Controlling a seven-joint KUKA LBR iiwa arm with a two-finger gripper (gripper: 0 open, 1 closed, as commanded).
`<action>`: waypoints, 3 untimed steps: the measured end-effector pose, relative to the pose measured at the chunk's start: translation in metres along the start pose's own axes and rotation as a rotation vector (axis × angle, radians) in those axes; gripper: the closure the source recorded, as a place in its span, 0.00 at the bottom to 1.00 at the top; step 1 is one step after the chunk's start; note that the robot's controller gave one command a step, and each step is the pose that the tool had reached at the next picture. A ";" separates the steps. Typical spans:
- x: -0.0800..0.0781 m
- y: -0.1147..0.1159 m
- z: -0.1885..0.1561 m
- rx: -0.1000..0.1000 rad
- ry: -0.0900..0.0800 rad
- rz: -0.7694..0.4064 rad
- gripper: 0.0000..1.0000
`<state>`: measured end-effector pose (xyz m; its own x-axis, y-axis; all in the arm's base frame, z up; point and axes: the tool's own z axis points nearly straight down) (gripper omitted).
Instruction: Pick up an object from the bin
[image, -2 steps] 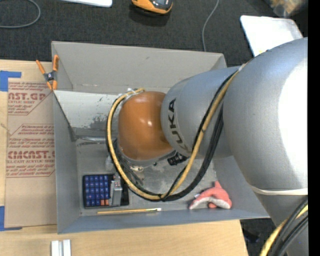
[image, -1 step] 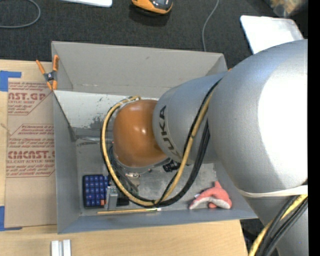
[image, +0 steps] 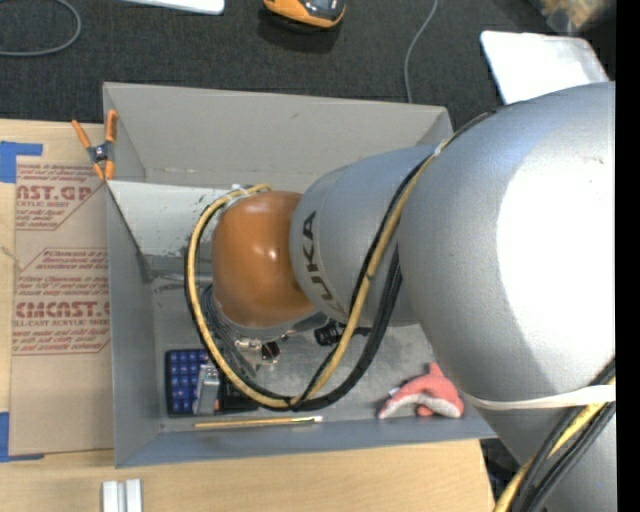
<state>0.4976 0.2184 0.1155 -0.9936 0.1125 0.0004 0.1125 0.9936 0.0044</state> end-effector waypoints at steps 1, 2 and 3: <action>-0.012 -0.011 0.048 0.001 0.000 0.012 0.00; -0.008 -0.011 0.043 -0.007 -0.011 0.013 1.00; -0.008 -0.011 0.043 -0.007 -0.011 0.013 1.00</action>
Offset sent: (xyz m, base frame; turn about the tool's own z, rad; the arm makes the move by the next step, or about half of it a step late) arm 0.0046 -0.0122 -0.0455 0.0134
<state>0.5041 0.2073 0.0723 -0.9921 0.1254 -0.0103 0.1253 0.9921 0.0112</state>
